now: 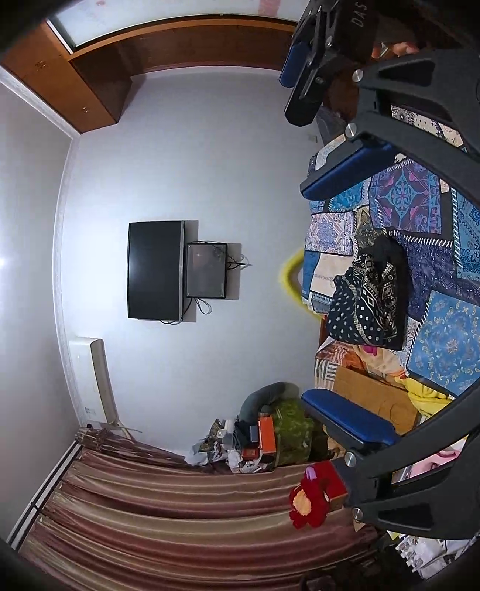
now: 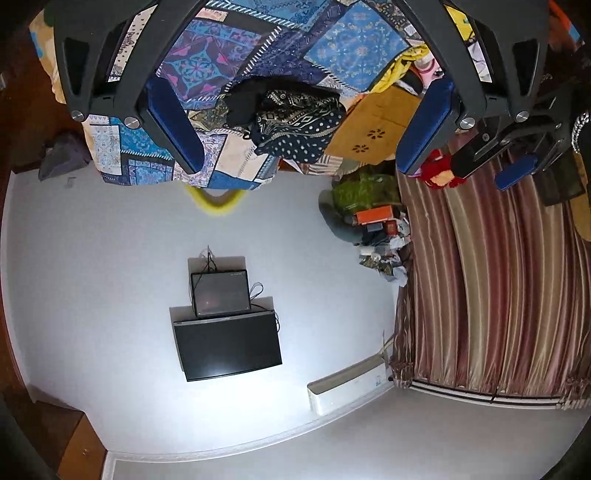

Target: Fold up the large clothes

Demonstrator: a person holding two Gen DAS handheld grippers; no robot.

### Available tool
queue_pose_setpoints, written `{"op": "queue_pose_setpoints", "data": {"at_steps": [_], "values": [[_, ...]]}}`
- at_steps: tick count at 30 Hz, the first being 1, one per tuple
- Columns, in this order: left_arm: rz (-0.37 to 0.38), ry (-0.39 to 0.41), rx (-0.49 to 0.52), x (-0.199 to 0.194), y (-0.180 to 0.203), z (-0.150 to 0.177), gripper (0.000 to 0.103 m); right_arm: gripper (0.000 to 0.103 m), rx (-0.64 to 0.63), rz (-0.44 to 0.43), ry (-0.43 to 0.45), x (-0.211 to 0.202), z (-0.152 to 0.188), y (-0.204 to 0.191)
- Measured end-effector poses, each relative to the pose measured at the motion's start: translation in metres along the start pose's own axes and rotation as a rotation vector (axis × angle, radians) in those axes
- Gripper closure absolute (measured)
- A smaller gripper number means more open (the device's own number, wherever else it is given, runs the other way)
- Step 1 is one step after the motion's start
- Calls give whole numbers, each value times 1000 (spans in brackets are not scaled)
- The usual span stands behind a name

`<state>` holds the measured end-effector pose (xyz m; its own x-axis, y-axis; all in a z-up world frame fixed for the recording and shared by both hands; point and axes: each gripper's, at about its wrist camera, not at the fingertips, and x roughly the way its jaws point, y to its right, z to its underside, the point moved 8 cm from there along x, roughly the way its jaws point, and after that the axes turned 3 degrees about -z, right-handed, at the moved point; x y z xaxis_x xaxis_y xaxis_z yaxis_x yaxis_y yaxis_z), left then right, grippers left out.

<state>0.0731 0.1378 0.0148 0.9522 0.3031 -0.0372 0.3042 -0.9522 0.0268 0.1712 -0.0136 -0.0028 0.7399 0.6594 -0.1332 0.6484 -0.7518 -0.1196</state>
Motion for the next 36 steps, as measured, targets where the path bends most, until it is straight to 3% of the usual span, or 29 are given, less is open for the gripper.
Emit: {"op": "queue_pose_setpoints", "data": {"at_steps": [36], "values": [[1, -86, -36, 33, 3, 22, 1, 0, 12, 21, -63, -12, 7, 14]]}}
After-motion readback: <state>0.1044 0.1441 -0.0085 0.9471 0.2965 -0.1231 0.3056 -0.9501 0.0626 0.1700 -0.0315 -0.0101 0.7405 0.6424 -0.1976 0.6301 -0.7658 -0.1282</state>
